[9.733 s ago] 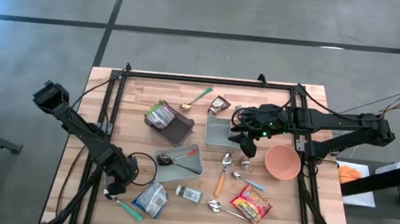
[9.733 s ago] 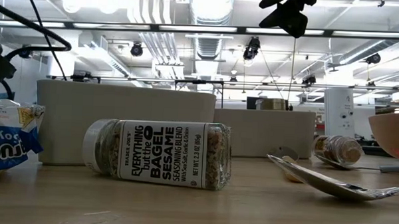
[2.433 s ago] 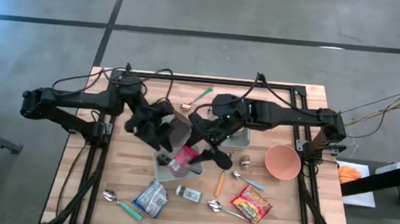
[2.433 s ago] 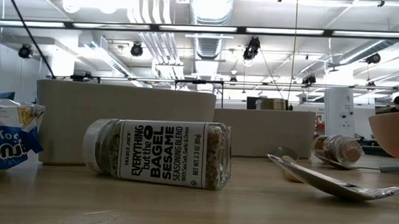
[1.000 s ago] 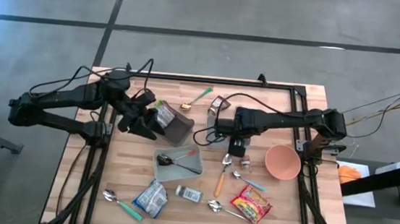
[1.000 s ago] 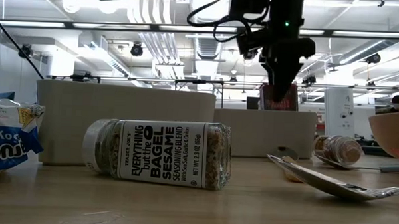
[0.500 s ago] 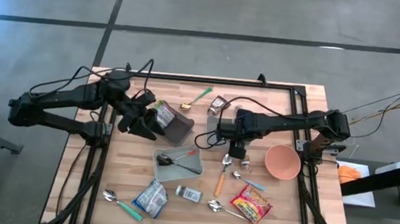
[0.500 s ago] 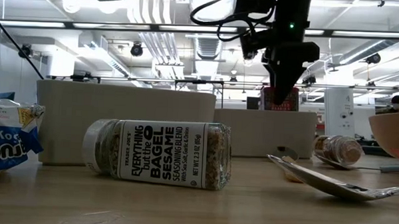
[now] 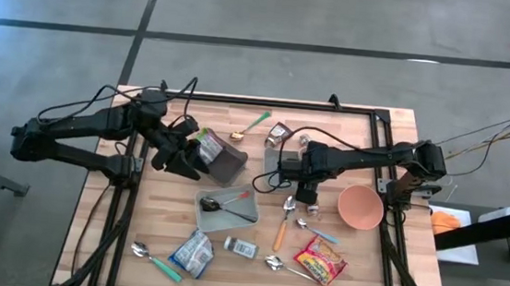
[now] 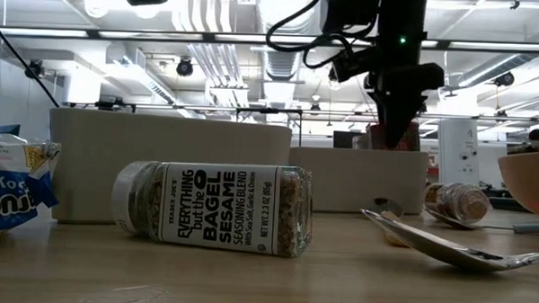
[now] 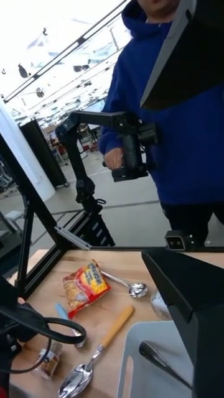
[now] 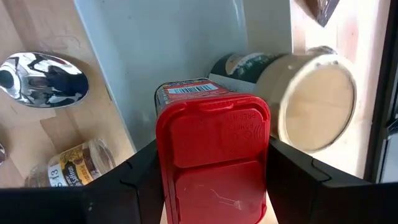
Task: Pick & Place Food Item
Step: Put the red seasoning can into the top gray bin
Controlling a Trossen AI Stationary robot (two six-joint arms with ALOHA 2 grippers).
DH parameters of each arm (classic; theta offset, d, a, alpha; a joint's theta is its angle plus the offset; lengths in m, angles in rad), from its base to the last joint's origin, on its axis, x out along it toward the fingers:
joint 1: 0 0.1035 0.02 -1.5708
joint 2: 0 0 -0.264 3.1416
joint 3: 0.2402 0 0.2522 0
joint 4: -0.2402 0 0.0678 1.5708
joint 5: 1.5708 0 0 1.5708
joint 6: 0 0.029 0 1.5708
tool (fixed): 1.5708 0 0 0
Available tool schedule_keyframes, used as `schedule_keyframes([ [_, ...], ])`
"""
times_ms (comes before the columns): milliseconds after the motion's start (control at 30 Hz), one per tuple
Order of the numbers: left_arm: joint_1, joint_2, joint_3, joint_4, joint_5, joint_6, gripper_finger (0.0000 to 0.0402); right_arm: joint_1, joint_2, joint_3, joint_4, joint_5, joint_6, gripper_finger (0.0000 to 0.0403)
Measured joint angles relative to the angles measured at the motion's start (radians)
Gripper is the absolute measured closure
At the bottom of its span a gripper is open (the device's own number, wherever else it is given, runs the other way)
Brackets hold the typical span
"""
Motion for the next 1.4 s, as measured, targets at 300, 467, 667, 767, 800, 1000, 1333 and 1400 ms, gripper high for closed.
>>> schedule_keyframes([
  [300,0.000,0.000,0.000,-0.001,-0.004,0.011,0.0021,0.012,-0.001,-0.019,0.007,0.005,0.012,0.0194],
  [467,0.000,0.000,0.000,-0.007,-0.004,0.018,0.0021,0.011,0.001,-0.020,0.021,0.003,0.010,0.0194],
  [667,0.000,0.000,0.000,-0.007,-0.004,0.019,0.0021,0.011,0.001,-0.040,0.090,-0.038,-0.017,0.0194],
  [767,0.000,0.000,0.000,-0.007,-0.004,0.019,0.0021,0.011,0.001,-0.064,0.107,-0.041,-0.020,0.0194],
  [800,0.000,0.000,0.000,-0.007,-0.004,0.019,0.0021,0.012,0.001,-0.070,0.109,-0.040,-0.020,0.0194],
  [1000,0.000,0.000,0.000,-0.008,-0.004,0.019,0.0021,0.011,0.003,-0.105,0.124,-0.040,-0.046,0.0194],
  [1333,0.000,0.000,0.000,-0.015,-0.004,0.021,0.0021,0.007,0.000,-0.144,0.166,-0.043,-0.051,0.0194],
  [1400,0.000,0.000,0.000,-0.015,-0.004,0.021,0.0021,0.007,-0.001,-0.149,0.168,-0.044,-0.052,0.0194],
])
